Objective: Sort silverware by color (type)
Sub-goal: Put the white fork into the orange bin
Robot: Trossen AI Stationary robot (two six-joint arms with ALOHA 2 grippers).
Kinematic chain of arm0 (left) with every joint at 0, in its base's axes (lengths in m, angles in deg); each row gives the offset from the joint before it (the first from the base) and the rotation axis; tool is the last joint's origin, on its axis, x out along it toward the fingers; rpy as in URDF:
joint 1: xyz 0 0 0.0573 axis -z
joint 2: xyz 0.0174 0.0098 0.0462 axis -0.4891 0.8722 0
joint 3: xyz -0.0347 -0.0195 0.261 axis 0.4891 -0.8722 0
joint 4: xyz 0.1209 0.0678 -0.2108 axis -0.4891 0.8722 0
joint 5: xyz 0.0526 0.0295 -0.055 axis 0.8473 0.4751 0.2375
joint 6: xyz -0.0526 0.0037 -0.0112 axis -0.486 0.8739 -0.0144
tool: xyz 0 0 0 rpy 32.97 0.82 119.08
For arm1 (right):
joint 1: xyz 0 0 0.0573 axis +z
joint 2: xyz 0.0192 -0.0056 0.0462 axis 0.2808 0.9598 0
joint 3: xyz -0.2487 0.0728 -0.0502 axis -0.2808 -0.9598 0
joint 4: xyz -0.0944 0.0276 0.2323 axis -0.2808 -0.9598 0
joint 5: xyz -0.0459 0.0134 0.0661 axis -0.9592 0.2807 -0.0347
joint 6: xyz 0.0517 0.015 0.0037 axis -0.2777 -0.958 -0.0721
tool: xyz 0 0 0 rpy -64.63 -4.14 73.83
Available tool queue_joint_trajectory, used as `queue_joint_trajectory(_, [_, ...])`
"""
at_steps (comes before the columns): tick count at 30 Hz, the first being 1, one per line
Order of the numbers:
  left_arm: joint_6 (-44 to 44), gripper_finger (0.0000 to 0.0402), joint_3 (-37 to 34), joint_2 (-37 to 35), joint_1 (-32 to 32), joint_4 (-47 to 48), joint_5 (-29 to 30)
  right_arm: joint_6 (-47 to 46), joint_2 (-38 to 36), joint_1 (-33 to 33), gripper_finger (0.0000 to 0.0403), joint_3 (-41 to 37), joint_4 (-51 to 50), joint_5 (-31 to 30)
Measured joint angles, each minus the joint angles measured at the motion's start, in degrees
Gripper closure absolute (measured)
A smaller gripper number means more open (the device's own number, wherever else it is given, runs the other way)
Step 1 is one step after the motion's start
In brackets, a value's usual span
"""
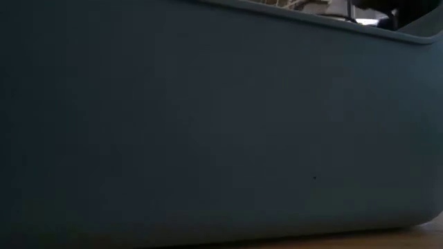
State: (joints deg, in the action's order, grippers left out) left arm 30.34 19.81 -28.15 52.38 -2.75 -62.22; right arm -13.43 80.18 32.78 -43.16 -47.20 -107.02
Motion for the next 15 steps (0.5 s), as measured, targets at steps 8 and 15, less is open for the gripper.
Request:
queue_joint_trajectory(8, [1.34,0.0276,-0.02,0.53,0.33,0.3,0.01,-3.96,0.0,-3.92,0.0301,-6.22,0.48,6.99])
queue_joint_trajectory(15, [1.5,0.0276,-0.02,0.54,0.3,0.3,-0.05,-0.68,0.0,-11.25,0.0301,-11.66,5.19,14.55])
